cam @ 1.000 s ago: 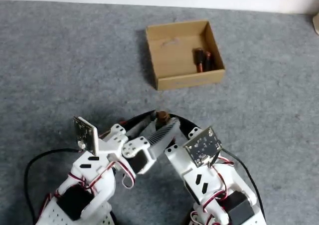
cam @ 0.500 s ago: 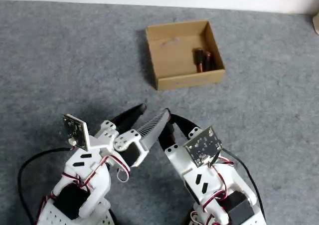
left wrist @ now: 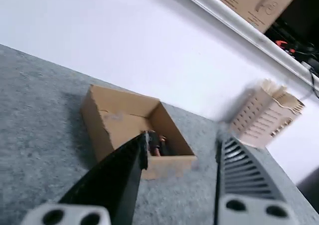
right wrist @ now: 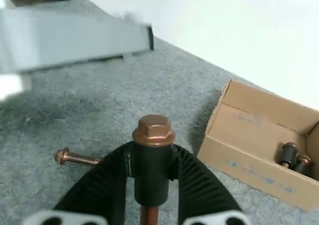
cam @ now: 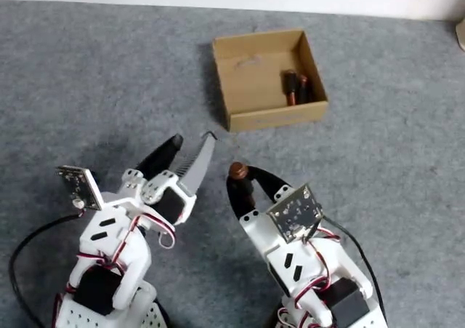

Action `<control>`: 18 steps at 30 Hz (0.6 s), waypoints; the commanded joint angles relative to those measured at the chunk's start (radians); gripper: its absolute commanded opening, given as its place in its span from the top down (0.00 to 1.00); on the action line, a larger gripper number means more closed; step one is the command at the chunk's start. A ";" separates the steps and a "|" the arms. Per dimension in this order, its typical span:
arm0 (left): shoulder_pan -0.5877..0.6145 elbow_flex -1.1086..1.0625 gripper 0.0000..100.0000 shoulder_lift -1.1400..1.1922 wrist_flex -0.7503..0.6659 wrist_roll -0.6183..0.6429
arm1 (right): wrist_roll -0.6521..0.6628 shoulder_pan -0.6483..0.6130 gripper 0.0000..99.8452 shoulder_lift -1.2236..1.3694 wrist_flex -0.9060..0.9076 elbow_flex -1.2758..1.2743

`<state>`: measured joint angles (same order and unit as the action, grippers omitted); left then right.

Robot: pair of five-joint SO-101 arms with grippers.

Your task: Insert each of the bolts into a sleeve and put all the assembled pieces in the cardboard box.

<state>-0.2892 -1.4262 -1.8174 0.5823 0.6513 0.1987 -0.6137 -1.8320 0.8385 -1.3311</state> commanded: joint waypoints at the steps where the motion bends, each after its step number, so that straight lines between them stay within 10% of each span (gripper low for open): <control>1: 0.073 0.045 0.77 0.001 -0.028 0.002 | 0.015 0.013 0.99 -0.002 -0.042 0.008; 9: 0.266 0.065 0.77 0.424 -0.265 0.002 | 0.106 0.150 0.99 0.199 -0.142 0.019; 18: 0.311 0.331 0.77 1.113 -0.301 0.009 | 0.107 0.340 0.99 0.967 -0.197 0.601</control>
<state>-0.0130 -1.2098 -0.8753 0.3046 0.6513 0.2908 -0.3360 -1.1231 0.6790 -1.0104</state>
